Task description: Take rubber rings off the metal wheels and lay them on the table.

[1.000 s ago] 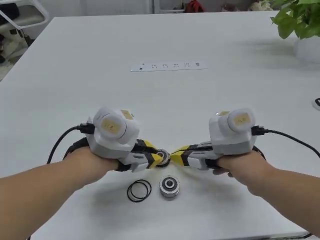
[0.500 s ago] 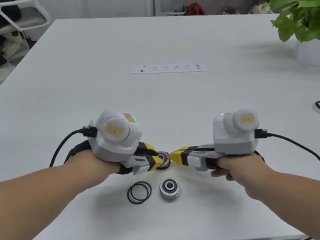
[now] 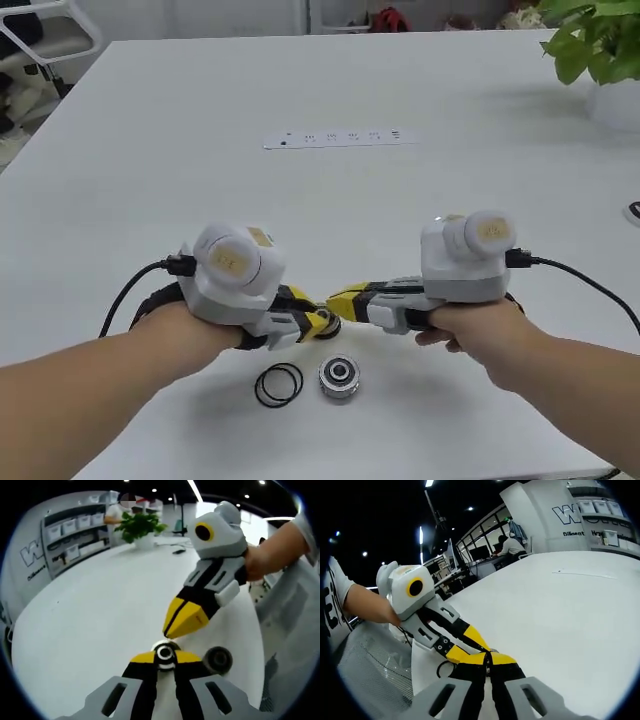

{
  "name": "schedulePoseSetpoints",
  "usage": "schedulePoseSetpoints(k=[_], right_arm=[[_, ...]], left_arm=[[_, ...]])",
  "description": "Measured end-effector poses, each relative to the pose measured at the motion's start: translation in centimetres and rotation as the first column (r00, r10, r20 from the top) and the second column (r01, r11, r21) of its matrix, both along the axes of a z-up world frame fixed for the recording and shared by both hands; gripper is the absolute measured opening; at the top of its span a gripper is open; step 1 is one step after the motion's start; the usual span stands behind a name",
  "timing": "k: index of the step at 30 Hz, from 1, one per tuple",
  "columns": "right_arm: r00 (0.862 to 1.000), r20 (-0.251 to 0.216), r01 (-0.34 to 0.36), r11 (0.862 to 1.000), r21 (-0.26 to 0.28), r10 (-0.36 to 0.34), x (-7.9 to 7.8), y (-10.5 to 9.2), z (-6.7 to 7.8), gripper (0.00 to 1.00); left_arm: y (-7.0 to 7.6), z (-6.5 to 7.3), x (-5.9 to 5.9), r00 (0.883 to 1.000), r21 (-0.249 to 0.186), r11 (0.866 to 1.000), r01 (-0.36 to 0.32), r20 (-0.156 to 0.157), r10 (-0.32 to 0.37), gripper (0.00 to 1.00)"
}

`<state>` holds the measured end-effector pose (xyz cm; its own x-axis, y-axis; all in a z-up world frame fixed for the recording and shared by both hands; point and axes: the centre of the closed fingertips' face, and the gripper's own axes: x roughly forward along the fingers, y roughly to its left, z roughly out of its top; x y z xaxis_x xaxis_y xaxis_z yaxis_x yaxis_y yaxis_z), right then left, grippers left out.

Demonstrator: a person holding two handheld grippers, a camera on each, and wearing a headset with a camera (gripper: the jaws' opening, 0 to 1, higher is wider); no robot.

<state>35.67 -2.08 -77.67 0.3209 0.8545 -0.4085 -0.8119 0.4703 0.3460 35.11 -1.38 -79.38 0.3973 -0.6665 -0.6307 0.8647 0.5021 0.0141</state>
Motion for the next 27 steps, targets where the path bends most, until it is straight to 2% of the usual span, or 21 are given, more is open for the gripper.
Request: schedulePoseSetpoints(k=[7, 12, 22, 27], right_arm=[[1.000, 0.009, -0.016, 0.999, -0.045, 0.016, 0.1, -1.0, -1.3, 0.09], [0.996, 0.042, -0.075, 0.992, -0.105, 0.079, -0.7, -0.9, -2.4, 0.14], [0.983, 0.102, -0.134, 0.979, -0.153, 0.150, -1.4, 0.5, -2.9, 0.23], [0.980, 0.128, -0.129, 0.978, -0.165, 0.151, -1.1, 0.8, -2.8, 0.24]], left_arm=[[0.0, 0.0, 0.0, 1.000, 0.000, 1.000, 0.003, 0.000, -0.003, 0.12], [0.0, -0.1, 0.0, 1.000, -0.002, 1.000, 0.004, 0.000, -0.004, 0.12], [0.0, 0.0, 0.0, 1.000, -0.009, 1.000, -0.001, -0.001, 0.001, 0.12], [0.0, 0.0, 0.0, 1.000, -0.014, 1.000, -0.004, 0.000, 0.004, 0.12]])
